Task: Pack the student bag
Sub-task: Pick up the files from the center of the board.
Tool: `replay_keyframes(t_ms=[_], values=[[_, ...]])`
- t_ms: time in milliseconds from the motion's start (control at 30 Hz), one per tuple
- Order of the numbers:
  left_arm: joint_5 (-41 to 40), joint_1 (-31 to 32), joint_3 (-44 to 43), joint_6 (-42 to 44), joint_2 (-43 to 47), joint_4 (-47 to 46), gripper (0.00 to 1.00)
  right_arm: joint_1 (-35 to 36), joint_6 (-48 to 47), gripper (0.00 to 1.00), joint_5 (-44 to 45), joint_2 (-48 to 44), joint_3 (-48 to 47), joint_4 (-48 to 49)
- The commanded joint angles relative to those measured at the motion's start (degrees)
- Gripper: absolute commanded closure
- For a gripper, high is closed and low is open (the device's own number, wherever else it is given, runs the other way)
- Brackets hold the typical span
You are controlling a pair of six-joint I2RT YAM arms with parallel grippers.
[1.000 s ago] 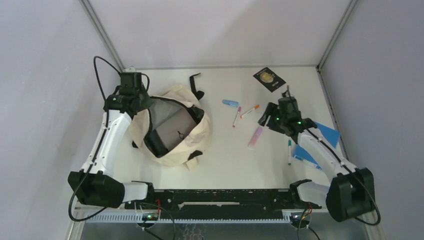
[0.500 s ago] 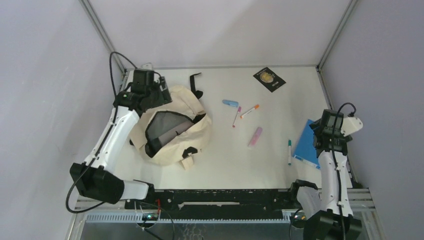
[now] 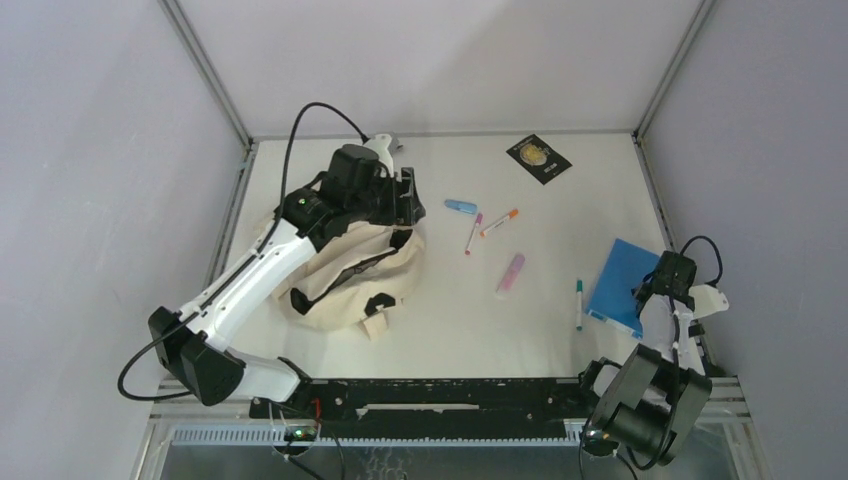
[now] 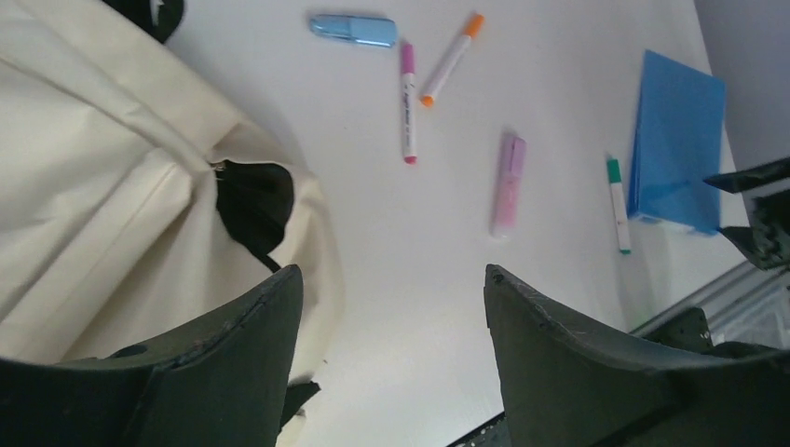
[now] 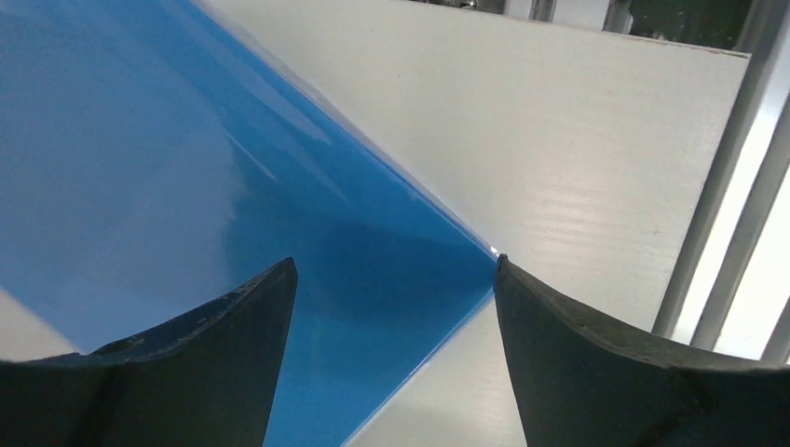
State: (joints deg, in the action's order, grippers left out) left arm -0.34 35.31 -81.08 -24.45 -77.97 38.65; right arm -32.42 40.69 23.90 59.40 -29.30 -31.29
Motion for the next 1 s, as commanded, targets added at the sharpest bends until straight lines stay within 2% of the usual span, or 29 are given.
replay_keyframes(t_ms=[0, 133, 367, 633, 800, 867, 967], values=[[3.4, 1.4, 1.0, -1.3, -0.7, -2.8, 0.25, -0.3, 1.2, 0.14, -3.3, 3.6, 1.1, 7.0], [4.6, 1.4, 1.6, -1.1, -1.6, -3.2, 0.26, 0.4, 2.8, 0.15, -12.6, 7.1, 1.4, 9.3], [5.5, 1.4, 0.8, -0.8, -3.2, -2.5, 0.27, 3.9, 6.8, 0.15, -18.7, 8.6, 0.6, 9.3], [5.3, 1.4, 0.8, -0.4, -3.4, -2.2, 0.27, 14.5, 8.8, 0.16, -21.6, 10.2, 0.4, 10.9], [5.7, 1.4, 1.0, -0.5, -4.2, -1.9, 0.27, 19.2, 6.2, 0.17, -28.0, 10.8, -0.8, 12.6], [6.2, 1.4, 1.2, -0.5, -4.3, -1.9, 0.27, 19.6, 2.9, 0.18, -33.4, 10.1, -0.7, 14.7], [6.8, 1.4, 1.2, -0.5, -4.8, -2.0, 0.27, 19.7, -0.1, 0.17, -36.5, 7.7, -0.7, 14.8]])
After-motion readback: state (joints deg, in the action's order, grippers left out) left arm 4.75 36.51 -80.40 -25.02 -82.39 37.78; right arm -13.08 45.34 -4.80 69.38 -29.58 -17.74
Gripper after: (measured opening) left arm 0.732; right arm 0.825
